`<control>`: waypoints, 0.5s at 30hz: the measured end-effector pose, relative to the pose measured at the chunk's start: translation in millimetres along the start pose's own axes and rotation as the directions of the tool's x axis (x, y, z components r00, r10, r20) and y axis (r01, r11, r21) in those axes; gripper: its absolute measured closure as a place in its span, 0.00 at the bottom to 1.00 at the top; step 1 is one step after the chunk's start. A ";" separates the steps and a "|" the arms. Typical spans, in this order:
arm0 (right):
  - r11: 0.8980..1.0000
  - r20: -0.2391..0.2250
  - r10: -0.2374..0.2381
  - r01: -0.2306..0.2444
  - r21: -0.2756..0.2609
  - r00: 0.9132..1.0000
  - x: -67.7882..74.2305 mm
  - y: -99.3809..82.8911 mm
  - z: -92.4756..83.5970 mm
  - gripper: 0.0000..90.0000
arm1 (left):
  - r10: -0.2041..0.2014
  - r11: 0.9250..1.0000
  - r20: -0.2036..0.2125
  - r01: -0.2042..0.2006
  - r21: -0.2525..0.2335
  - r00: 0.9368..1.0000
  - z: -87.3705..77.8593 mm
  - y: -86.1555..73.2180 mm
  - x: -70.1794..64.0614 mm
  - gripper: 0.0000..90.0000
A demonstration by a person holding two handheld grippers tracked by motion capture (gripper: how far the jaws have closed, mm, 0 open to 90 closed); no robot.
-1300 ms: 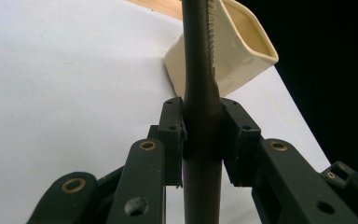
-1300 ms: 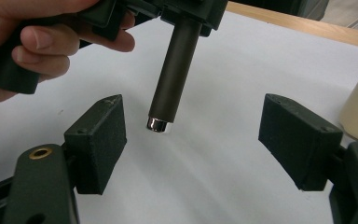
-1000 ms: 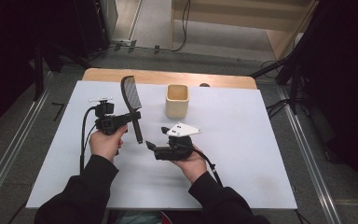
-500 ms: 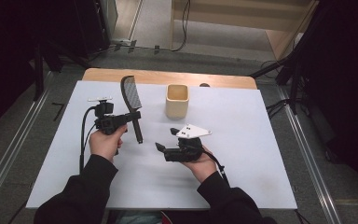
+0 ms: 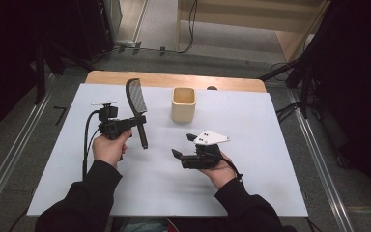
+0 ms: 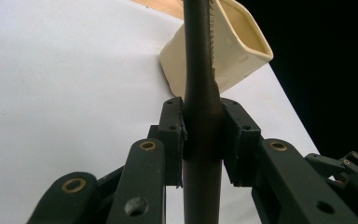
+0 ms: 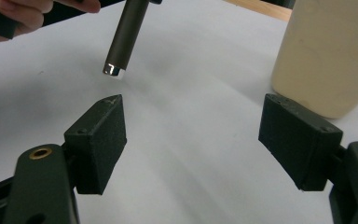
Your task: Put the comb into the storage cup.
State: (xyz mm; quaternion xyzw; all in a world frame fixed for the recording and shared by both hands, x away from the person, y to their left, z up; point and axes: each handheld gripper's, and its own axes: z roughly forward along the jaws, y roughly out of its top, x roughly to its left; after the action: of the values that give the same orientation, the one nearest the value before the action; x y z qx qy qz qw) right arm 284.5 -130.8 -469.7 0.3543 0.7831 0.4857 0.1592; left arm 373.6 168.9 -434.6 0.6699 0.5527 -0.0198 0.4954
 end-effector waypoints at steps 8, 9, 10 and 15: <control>1.000 0.018 0.003 -0.003 0.005 1.000 -5.2 -7.1 -10.3 0.24 | 0.010 1.000 0.003 -0.010 -0.001 1.000 0.7 -0.5 -0.9 0.81; 1.000 0.017 0.003 -0.003 0.002 1.000 -5.9 -7.8 -11.2 0.24 | 0.011 1.000 0.002 -0.011 -0.001 1.000 0.8 -0.5 -1.0 0.81; 1.000 0.016 0.006 -0.006 0.002 1.000 -6.3 -8.3 -12.5 0.24 | 0.012 1.000 0.003 -0.012 0.000 1.000 0.8 -0.6 -1.0 0.81; 1.000 0.024 0.020 -0.020 -0.007 1.000 -10.5 -10.8 -18.2 0.24 | 0.016 1.000 0.004 -0.016 0.001 1.000 0.8 -0.7 -1.3 0.81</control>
State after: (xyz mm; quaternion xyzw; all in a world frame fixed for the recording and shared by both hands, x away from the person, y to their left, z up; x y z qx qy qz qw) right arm 276.7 -153.1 -471.5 0.3672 0.7760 0.4856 0.1650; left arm 373.0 167.3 -434.7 0.6745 0.5464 -0.0175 0.4962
